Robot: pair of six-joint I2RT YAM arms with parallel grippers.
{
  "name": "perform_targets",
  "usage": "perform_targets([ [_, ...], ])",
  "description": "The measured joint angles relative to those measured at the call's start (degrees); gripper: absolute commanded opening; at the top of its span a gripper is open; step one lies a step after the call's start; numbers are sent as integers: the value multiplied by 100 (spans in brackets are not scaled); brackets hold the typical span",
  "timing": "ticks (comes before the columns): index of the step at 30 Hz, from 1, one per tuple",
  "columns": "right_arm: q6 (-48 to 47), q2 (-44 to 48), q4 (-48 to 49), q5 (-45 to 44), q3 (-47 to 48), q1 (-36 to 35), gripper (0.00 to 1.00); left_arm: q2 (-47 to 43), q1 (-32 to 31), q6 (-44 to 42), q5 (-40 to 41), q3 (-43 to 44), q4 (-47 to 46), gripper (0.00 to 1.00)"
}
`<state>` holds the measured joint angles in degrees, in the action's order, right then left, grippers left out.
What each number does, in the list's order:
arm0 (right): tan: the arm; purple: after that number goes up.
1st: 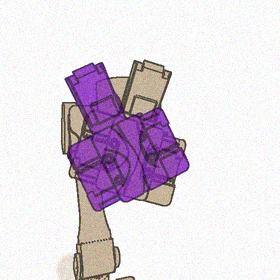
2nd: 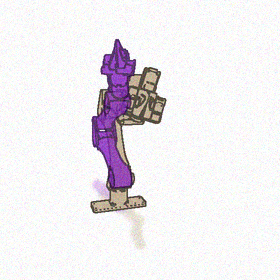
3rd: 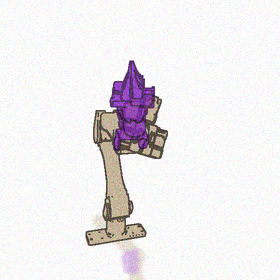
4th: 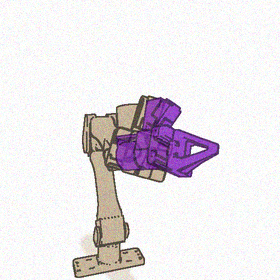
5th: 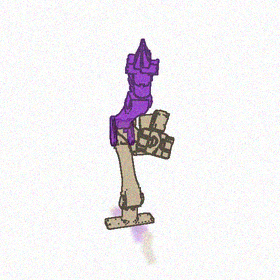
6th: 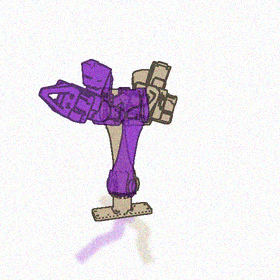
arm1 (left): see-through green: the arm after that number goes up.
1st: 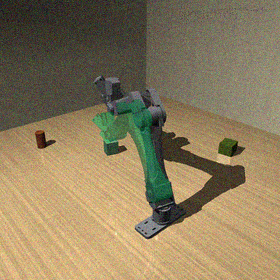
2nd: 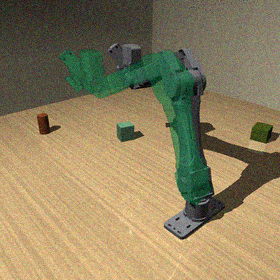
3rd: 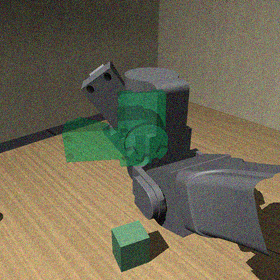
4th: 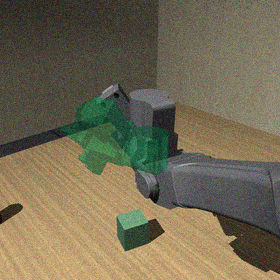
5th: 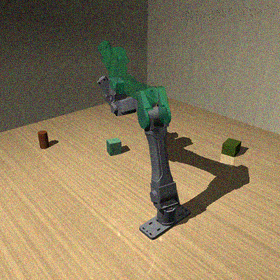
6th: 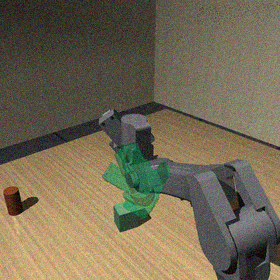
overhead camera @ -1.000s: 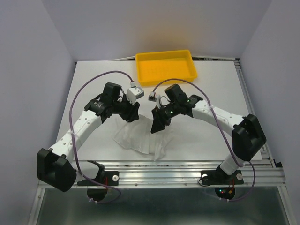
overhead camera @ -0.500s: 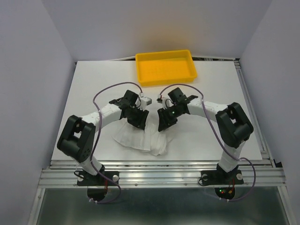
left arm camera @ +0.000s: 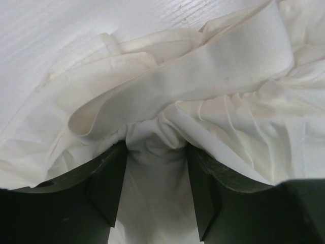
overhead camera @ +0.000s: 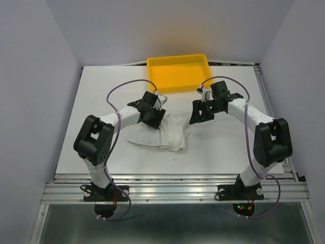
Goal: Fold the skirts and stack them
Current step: Fold the skirt, then neatly place the folded skirt to the corner
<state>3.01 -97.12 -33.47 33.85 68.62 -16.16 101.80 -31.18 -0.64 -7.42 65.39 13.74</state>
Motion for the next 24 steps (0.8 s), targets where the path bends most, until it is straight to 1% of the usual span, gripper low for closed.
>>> perform_targets([
  [1, -35, 140, -72, -15, 68, 0, 71, -92, 0, 2, 79, -7, 42, 76],
  [2, -42, 229, -94, -20, 109, 0, 72, -192, 4, 13, 131, -15, 85, 90],
  [3, -37, 310, -94, -22, 131, 2, 73, -332, 4, 0, 162, -50, 87, 98],
  [5, -20, 481, -87, -22, 142, 2, 75, -719, 9, 72, 164, -144, 90, 98],
  [6, -13, 562, -90, -28, 142, 2, 76, -1056, 15, 105, 162, -186, 98, 98],
  [7, 0, 610, -90, -50, 142, 0, 81, -1274, 15, 136, 138, -188, 103, 98],
  [9, 22, 667, -90, -153, 142, 2, 86, -1716, 15, 258, 52, -186, 70, 98],
  [11, 44, 667, -98, -295, 142, 0, 94, -2026, -11, 452, 11, -181, 61, 99],
  [12, 66, 667, -109, -391, 142, 2, 100, -2094, -44, 603, 20, -181, 61, 98],
  [13, 70, 667, -109, -452, 142, 2, 100, -2124, -87, 695, 39, -181, 66, 98],
  [16, 92, 667, -116, -667, 142, 2, 100, -2070, -317, 1021, 111, -286, 66, 98],
  [20, 94, 667, -131, -931, 142, 2, 100, -1746, -614, 1399, 164, -509, 72, 99],
  [23, 94, 667, -146, -1029, 142, 2, 100, -1235, -778, 1569, 326, -527, 50, 99],
  [24, 92, 667, -160, -1058, 142, 2, 100, -942, -820, 1617, 439, -501, 59, 98],
])
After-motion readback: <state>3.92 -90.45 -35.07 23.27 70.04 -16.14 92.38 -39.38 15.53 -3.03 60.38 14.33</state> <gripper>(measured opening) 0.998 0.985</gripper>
